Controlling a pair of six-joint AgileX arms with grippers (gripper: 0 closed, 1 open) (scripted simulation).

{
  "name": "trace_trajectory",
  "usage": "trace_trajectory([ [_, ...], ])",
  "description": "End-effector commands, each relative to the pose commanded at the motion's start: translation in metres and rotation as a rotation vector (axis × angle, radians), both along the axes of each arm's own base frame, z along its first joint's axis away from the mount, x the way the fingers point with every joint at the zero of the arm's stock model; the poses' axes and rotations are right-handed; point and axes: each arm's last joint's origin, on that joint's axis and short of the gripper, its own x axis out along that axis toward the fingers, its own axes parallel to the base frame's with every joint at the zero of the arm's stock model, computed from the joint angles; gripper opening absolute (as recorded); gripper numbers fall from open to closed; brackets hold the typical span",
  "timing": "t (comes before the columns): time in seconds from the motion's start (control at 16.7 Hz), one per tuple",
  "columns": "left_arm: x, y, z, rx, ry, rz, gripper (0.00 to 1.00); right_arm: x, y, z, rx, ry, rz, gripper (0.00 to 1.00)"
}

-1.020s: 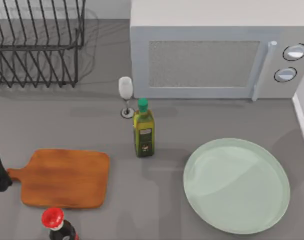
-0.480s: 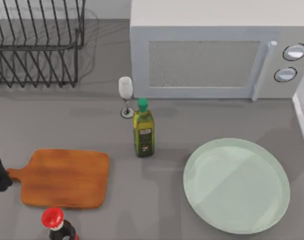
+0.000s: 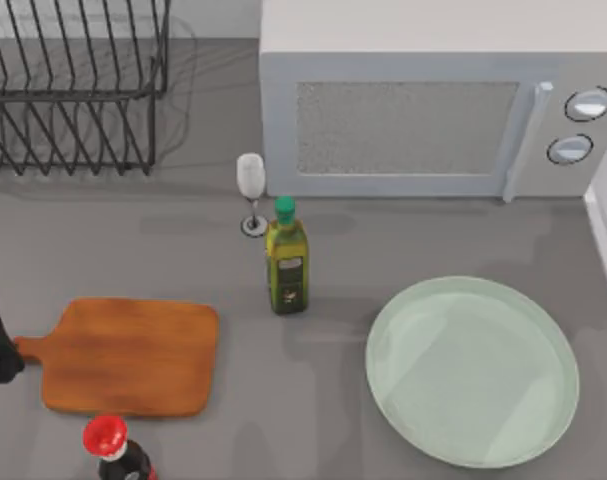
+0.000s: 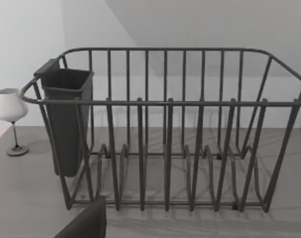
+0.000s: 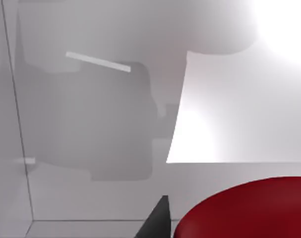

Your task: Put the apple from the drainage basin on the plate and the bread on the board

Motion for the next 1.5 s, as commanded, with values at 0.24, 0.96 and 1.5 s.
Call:
trace_trajectory([
  [0.24, 0.000, 0.000, 0.000, 0.000, 0.000, 0.000, 1.00, 0.002, 0.007, 0.010, -0.006, -0.022, -0.004, 0.00],
  [0.96, 0.000, 0.000, 0.000, 0.000, 0.000, 0.000, 1.00, -0.049, 0.162, 0.053, -0.022, 0.135, -0.043, 0.00],
  [1.5, 0.000, 0.000, 0.000, 0.000, 0.000, 0.000, 1.00, -0.099, 0.276, 0.090, -0.011, 0.069, -0.003, 0.00],
])
